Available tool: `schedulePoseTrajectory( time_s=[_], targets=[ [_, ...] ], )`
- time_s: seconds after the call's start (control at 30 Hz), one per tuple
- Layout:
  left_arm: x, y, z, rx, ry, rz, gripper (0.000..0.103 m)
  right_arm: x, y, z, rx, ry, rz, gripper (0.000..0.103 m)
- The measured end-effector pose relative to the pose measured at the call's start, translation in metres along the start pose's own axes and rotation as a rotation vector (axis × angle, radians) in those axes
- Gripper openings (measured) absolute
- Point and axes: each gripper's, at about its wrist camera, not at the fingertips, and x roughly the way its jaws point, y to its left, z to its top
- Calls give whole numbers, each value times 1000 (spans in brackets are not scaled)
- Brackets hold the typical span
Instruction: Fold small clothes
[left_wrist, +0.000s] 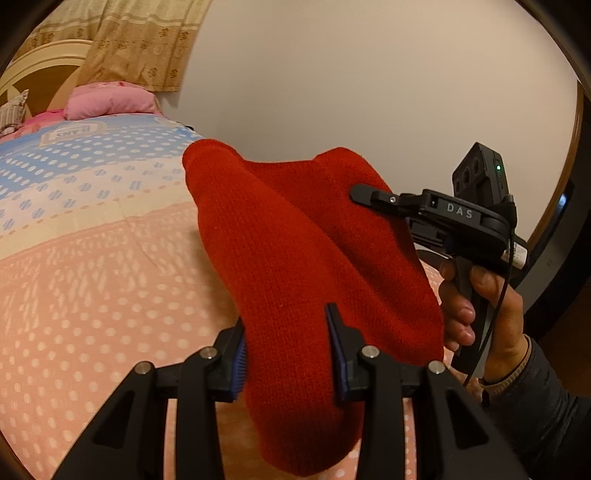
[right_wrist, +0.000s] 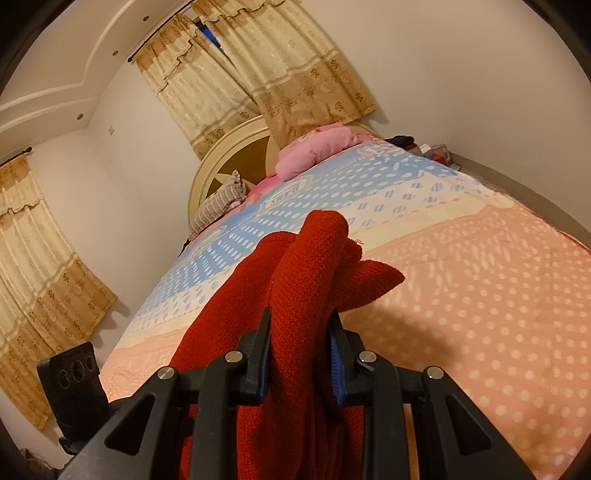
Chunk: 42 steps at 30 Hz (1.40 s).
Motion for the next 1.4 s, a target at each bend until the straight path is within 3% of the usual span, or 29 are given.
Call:
schedulePoseTrajectory(
  time_s=[0.23,0.67,1.4],
  targets=[
    [21,-26,-10,40,32,-41,38,-33,-29,-9,27,-13,-51,27],
    [39,-65,-16,110,79,-53,38,-69,-81,-29,116,-48,-86,26],
    [58,-69,-34,104,132,-29,38,-63,-117,-44,185,-29,-102,26]
  ],
)
